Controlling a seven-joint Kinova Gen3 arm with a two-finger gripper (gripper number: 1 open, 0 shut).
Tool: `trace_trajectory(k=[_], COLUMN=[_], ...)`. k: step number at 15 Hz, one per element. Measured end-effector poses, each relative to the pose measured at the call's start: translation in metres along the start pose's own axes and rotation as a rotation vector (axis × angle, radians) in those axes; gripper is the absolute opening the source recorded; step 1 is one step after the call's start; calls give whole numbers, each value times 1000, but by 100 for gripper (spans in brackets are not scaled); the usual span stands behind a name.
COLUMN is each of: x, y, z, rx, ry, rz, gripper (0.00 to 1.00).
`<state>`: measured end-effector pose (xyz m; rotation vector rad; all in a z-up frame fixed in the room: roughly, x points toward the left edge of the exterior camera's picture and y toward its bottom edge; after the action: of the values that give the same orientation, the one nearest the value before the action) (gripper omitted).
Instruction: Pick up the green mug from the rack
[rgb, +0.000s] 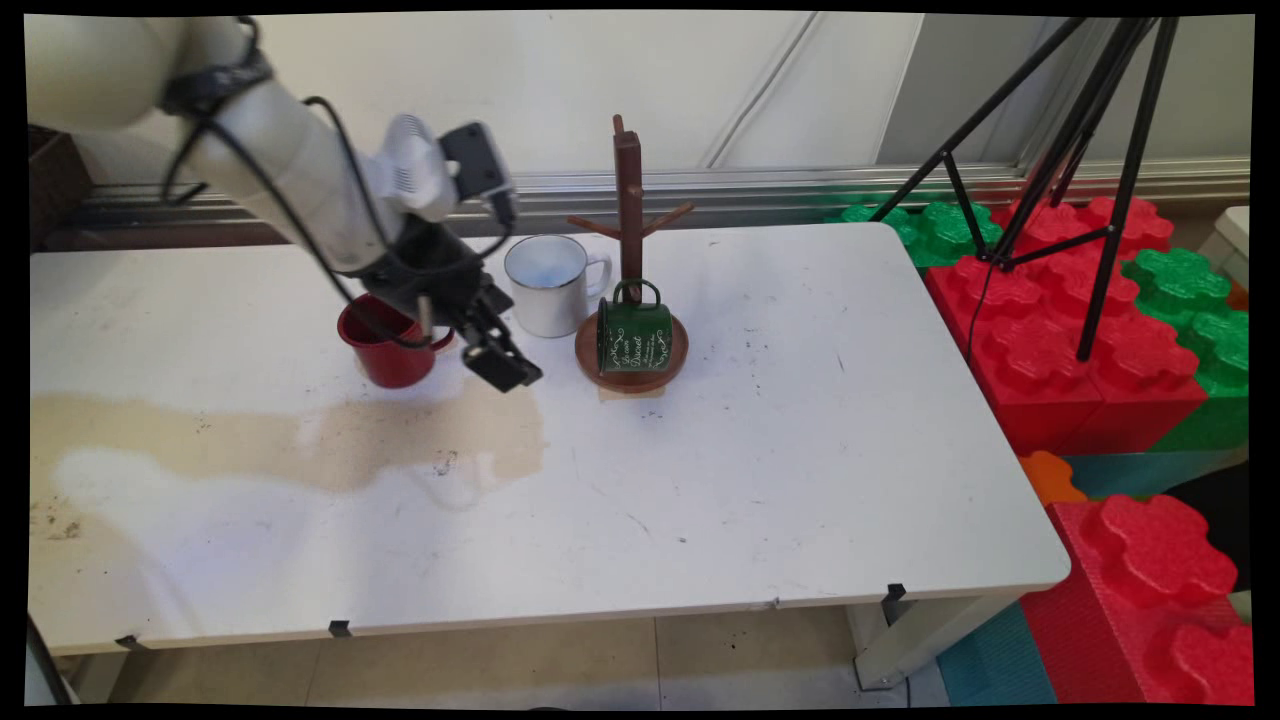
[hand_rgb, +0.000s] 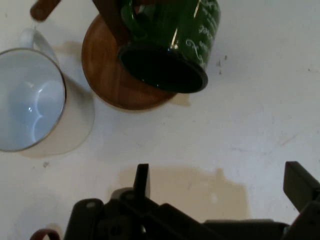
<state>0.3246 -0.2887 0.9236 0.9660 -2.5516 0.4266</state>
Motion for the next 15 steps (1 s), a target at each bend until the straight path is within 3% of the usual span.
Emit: trace_trajectory(k=[5,15], x=[22,12], y=[3,1], z=[37,80], rx=[-9,-35], ry=[-3,114], rz=[-25,-172], gripper=[100,100])
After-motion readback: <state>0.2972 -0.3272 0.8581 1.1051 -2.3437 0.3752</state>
